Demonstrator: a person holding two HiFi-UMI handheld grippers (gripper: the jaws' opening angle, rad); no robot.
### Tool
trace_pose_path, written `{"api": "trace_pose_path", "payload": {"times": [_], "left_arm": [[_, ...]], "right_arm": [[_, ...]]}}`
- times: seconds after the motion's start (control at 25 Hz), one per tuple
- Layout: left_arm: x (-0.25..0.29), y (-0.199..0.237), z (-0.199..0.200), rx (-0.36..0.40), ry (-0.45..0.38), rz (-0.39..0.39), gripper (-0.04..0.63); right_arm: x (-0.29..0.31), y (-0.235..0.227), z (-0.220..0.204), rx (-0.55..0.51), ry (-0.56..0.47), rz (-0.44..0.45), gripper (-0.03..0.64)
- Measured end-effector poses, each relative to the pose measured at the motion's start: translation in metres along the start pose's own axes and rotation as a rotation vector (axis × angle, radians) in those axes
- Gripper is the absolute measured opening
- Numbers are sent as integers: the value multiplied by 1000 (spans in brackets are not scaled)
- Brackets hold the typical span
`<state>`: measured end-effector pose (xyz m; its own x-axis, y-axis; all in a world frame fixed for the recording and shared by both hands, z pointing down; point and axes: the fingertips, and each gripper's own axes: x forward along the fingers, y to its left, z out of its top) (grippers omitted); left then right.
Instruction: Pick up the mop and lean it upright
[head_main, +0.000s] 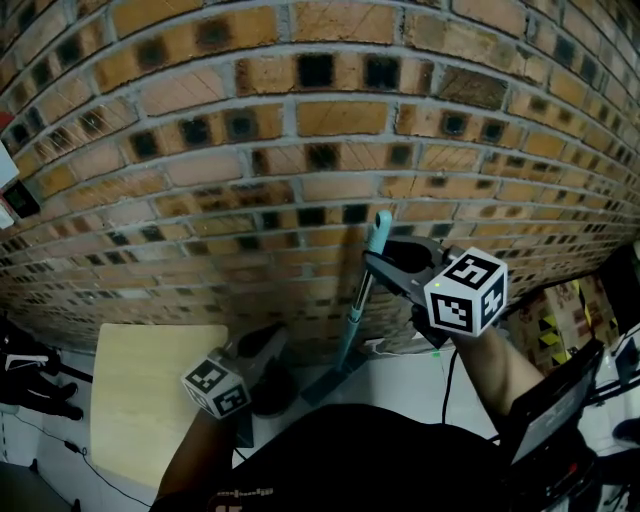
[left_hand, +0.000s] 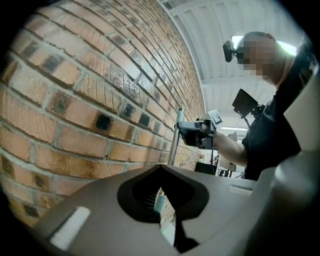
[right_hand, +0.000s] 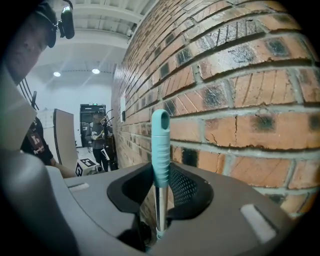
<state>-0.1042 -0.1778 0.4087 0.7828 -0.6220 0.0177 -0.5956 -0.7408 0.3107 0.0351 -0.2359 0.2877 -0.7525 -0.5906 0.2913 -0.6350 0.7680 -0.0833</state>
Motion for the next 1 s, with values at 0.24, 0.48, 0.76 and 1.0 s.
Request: {"api": "trace_pose_path", "payload": {"times": [0.24, 0.48, 0.76, 1.0], "left_arm": [[1, -7, 34, 8, -16, -29, 0], [1, -24, 76, 36, -23, -82, 0], [1, -52, 132, 69, -25, -147, 0], [4, -72, 186, 128, -49, -186, 0]], "right_arm": [[-13, 8, 36, -21, -41, 24, 114], [-33, 18, 79, -25, -96, 51, 114], [-60, 29, 142, -30, -170, 82, 112], [-84, 29, 199, -35, -232, 103, 112]]}}
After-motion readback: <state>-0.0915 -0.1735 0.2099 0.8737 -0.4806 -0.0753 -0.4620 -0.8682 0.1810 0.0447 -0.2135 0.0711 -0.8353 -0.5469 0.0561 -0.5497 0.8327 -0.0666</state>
